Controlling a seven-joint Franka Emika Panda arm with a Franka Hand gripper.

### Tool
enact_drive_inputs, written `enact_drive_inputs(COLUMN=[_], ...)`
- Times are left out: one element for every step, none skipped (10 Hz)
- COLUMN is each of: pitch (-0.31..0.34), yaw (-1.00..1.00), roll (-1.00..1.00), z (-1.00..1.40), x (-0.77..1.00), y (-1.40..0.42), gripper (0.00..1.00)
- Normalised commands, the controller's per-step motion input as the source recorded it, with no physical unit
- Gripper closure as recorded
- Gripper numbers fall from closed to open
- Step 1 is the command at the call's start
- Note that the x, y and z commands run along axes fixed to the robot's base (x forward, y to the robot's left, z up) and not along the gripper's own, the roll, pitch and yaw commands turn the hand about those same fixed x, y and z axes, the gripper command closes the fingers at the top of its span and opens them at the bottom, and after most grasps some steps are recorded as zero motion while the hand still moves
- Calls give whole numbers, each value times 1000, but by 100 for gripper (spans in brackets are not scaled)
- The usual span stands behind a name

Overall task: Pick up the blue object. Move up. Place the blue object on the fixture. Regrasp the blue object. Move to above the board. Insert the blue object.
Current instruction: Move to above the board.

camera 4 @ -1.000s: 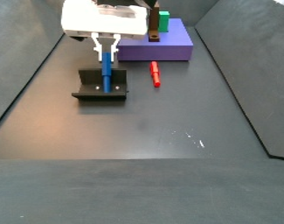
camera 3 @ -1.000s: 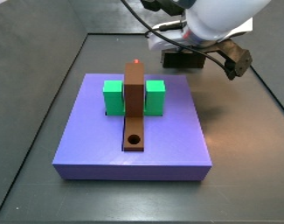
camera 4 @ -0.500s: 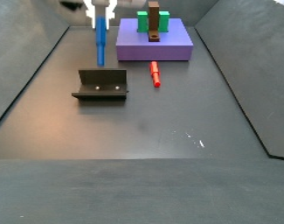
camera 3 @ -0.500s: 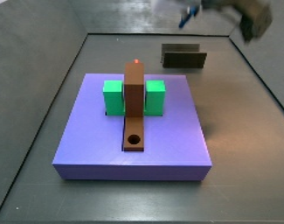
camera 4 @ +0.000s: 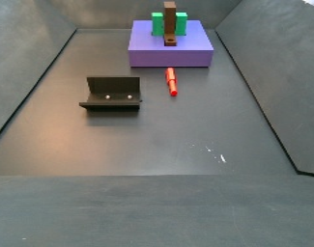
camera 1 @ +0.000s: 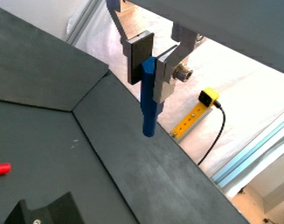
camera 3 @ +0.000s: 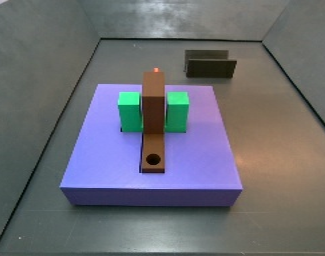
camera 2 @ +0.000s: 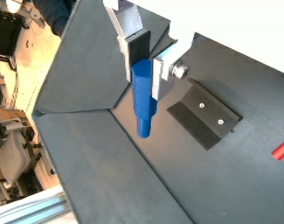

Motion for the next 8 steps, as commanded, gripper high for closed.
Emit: enact_drive_inputs(pitch=[62, 59, 54, 69, 86, 95, 110, 119], yaw=[-259, -256, -248, -249, -241, -238, -223, -207], roll=[-1000, -1000, -1000, -1000, -1000, -1000, -1000, -1000], z=[306, 313, 325, 298, 323, 204, 65, 11], x=[-921, -949, -1029, -1048, -1044, -702, -299, -119], y=[-1400, -1400, -1400, -1400, -1400, -916, -345, -108], gripper=[100, 100, 100, 100, 100, 100, 100, 100])
